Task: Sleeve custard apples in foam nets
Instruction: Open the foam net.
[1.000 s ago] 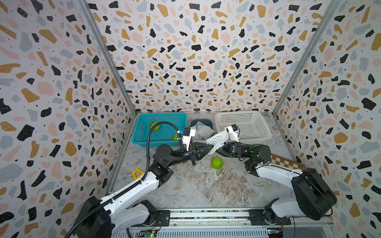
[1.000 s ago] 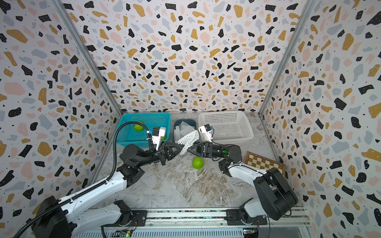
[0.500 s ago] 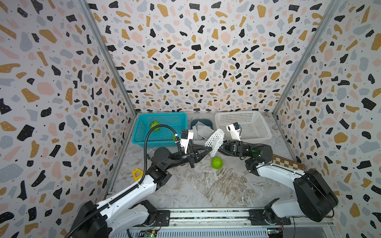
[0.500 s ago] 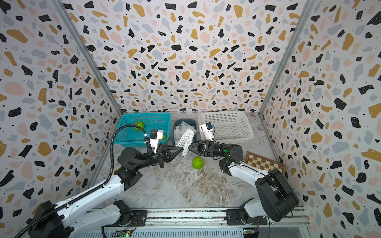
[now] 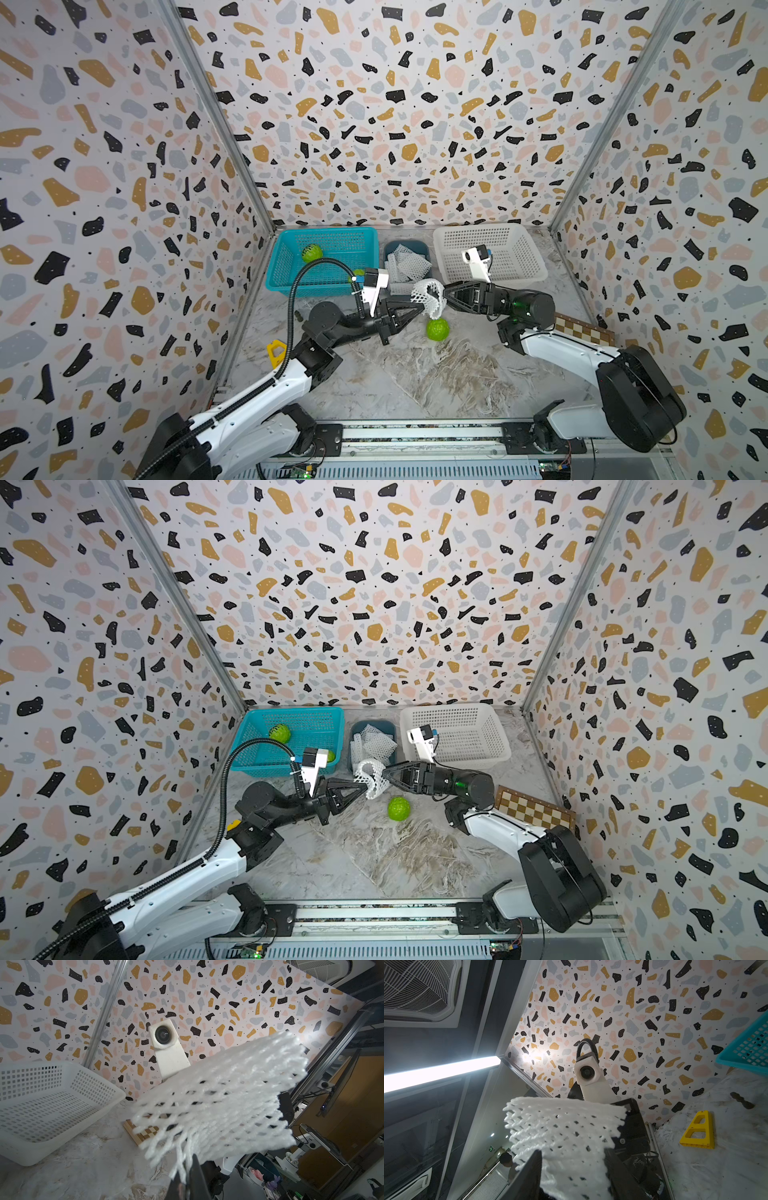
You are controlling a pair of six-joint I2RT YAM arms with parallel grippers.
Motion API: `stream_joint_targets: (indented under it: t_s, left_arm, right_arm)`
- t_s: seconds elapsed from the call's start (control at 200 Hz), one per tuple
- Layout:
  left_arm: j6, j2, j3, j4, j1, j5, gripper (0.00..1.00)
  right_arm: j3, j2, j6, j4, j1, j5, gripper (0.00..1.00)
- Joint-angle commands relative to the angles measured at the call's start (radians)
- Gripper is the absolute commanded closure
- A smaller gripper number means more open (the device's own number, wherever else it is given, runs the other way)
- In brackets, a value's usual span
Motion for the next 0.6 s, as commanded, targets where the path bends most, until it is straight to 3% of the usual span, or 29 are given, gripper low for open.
stream_joint_targets:
  t_s: [0.0, 0.39, 0.596]
  left_arm:
    - [0.037, -0.014, -0.007, 0.019, -0.004, 0.017, 1.0]
    - [0.042, -0.048, 0.0, -0.049, -0.003, 0.022, 1.0]
    - [0.029, -0.043, 0.034, -0.085, 0.006, 0.06, 1.0]
  right_arm:
    - [0.017, -0.041, 0.008, 0.27, -0.005, -0.008, 0.51]
    - [0.012, -0.06, 0.012, 0.27, -0.004, -0.042, 0.51]
    - [-0.019, -0.062, 0.0, 0.269, 0.001, -0.067, 0.58]
